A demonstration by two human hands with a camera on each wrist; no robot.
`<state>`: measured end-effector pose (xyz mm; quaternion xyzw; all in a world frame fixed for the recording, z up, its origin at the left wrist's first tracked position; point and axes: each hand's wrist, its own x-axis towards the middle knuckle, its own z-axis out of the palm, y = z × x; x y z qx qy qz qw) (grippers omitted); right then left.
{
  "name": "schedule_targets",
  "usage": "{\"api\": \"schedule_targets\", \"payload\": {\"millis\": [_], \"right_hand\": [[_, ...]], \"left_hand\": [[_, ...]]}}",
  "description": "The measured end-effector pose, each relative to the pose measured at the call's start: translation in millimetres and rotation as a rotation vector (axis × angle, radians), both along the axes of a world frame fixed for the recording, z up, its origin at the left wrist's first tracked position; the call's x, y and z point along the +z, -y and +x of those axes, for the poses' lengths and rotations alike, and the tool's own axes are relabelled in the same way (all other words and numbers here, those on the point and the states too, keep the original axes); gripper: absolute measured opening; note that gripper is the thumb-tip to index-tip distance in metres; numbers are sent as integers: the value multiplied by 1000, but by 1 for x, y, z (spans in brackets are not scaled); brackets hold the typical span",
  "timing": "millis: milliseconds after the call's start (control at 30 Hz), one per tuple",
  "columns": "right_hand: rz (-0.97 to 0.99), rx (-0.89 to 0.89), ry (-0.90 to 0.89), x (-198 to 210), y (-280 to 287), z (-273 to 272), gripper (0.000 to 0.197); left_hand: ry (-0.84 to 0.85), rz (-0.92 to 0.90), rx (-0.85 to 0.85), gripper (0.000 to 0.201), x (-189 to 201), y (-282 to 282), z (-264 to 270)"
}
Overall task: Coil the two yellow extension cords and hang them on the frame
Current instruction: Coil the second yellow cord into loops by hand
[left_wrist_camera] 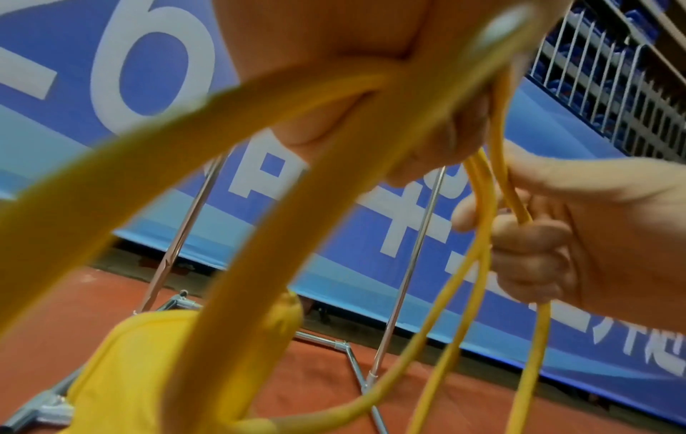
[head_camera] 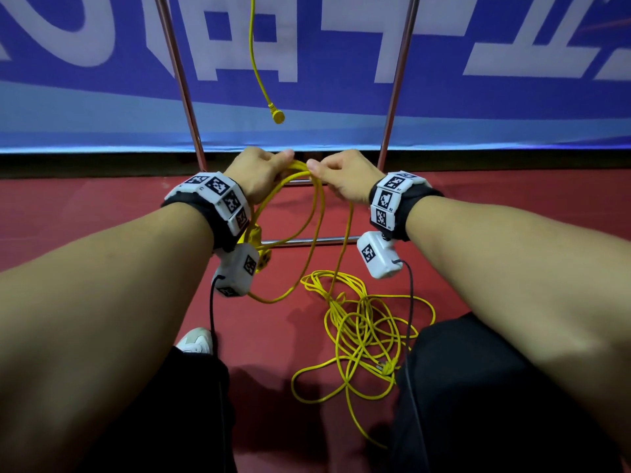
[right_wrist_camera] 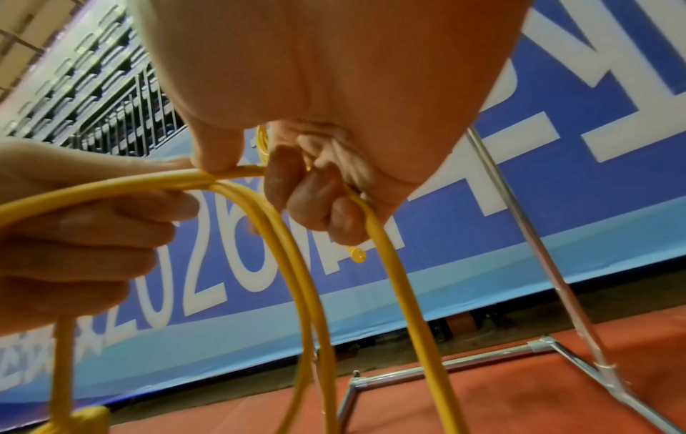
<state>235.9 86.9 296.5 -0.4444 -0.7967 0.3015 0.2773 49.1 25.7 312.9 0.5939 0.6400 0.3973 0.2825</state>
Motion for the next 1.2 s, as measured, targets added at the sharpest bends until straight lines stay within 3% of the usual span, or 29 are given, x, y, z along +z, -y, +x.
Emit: {"api": "schedule_targets", "payload": {"millis": [100,200,367,567,667,800,933,1000,1200], "right_hand": [[-7,-98,-25,-10,-12,19,42],[4,-122,-78,-8,-16,28,43],[82,-23,-74,10,2,-8,42],[56,-76,-142,12,1,-15,42],[35,-48,-198,6,0,-13,41],[-150,-25,-273,-1,1,-12,49],[-491,-24,-84,-19,-1,-2,62],[-600,-48,-198,-23,-3,-1,65],[-134,-208,-344,-4,-20,13,53]], "left_hand": [[221,48,67,49,1,-2,-8],[154,75,59,52,-4,-5,-17],[-14,12,-22,56,-7,1,-4],[198,-10,-16,46,-3,4,13],[179,4,-8,48,-2,1,13],[206,55,53,49,0,-6,16],[216,79,121,48,-1,-11,14],[236,82,133,48,0,-9,13],[253,52,39,41,1,2,15]]}}
